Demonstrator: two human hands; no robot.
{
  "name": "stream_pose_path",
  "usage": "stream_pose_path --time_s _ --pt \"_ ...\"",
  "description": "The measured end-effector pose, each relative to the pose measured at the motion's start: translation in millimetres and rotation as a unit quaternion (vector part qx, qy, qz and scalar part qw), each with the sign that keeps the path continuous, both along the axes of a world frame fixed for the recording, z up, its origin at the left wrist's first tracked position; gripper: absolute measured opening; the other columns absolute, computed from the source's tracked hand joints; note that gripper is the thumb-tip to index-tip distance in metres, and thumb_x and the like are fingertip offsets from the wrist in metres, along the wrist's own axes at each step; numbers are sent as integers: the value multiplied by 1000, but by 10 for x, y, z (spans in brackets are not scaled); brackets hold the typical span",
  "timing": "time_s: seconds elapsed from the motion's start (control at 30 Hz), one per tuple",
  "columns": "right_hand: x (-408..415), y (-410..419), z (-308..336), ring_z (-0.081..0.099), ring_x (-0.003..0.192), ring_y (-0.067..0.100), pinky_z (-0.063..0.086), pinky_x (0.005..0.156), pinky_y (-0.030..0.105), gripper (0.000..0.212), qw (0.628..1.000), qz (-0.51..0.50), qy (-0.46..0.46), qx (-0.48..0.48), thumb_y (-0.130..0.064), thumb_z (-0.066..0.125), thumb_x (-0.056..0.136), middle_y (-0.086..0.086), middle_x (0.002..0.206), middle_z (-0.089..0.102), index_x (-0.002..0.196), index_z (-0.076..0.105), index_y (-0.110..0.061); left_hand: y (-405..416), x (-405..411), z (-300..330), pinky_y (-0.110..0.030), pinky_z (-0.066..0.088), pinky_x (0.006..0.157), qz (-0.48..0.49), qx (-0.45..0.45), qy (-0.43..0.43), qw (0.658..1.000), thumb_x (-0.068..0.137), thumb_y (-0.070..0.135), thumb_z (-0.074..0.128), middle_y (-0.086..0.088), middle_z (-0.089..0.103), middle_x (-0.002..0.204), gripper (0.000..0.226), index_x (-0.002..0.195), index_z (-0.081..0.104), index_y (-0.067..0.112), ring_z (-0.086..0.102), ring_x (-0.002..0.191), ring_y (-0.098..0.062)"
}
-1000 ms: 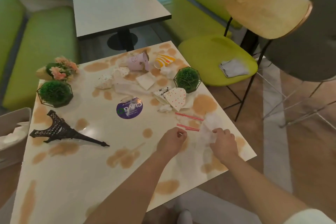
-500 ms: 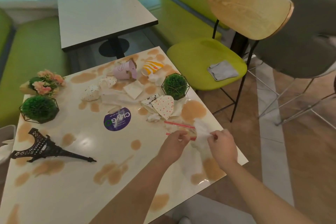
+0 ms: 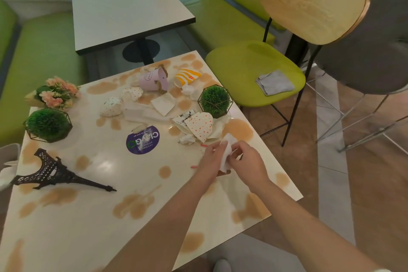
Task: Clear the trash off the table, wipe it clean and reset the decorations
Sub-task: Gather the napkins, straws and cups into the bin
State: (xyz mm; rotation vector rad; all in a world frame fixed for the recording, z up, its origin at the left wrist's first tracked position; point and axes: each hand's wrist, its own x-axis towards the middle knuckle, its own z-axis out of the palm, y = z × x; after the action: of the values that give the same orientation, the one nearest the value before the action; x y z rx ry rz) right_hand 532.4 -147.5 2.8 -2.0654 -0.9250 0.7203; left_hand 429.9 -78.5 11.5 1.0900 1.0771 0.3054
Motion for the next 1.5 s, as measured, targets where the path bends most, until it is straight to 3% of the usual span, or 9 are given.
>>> stream_pose_path --time_s 0.1,0.3,0.43,0.63,0.97,1.03,1.13,1.33,1.5 --pt "-32 59 -43 55 76 11 45 62 29 10 1000 6 7 10 -20 60 86 -9 85 61 89 59 -30 86 -74 -58 -30 60 72 37 4 11 999 97 33 55 -9 64 120 32 126 56 19 67 100 -20" --pt "-103 166 -208 53 95 11 41 72 12 41 997 70 26 -15 3 49 87 -6 105 55 113 62 -26 314 -232 -18 -27 54 63 117 -26 14 993 99 25 51 -7 71 105 24 121 60 19 66 83 -18" --pt "-338 309 -326 53 105 16 48 87 34 50 983 178 -15 -44 -5 63 81 -2 111 56 127 58 -24 472 -374 99 -23 46 58 128 2 25 991 99 7 47 -3 64 83 16 104 61 13 59 71 -14" --pt "-589 588 -339 54 111 21 47 86 35 24 951 213 -193 -115 -28 57 94 -1 113 61 117 67 -26 634 -698 167 -29 41 71 168 68 103 978 93 60 48 0 60 99 48 108 57 15 56 89 -14" --pt "-703 874 -398 58 98 24 41 70 31 22 869 275 -314 -267 -30 59 85 4 103 61 98 67 -15 662 -1368 66 -26 53 63 253 25 53 966 92 28 59 -4 71 96 23 106 54 9 70 75 -21" --pt "-718 902 -398 58 98 23 40 70 31 24 861 278 -325 -276 -32 60 84 3 103 60 99 66 -14 648 -1500 71 -21 49 55 260 31 72 962 98 31 51 1 70 91 17 100 51 14 66 68 -15" --pt "-775 950 -375 57 98 23 41 70 31 25 848 295 -339 -282 -35 59 84 3 99 57 97 63 -15 657 -1714 69 -33 49 74 269 54 134 952 97 49 47 0 65 88 32 91 52 18 60 81 -18" --pt "-1384 1214 -91 56 67 18 40 56 31 15 965 217 -102 -108 -19 69 78 1 76 61 75 54 -16 816 -2235 154 -36 43 72 315 75 129 937 95 56 42 -4 52 89 44 102 48 13 50 77 -21" --pt "-2228 1594 354 55 72 14 44 61 28 14 975 221 30 -1 -13 66 82 -2 85 62 93 58 -16 1120 -2785 358 -31 35 73 385 72 76 917 99 28 49 1 43 93 16 105 40 16 43 91 -19"
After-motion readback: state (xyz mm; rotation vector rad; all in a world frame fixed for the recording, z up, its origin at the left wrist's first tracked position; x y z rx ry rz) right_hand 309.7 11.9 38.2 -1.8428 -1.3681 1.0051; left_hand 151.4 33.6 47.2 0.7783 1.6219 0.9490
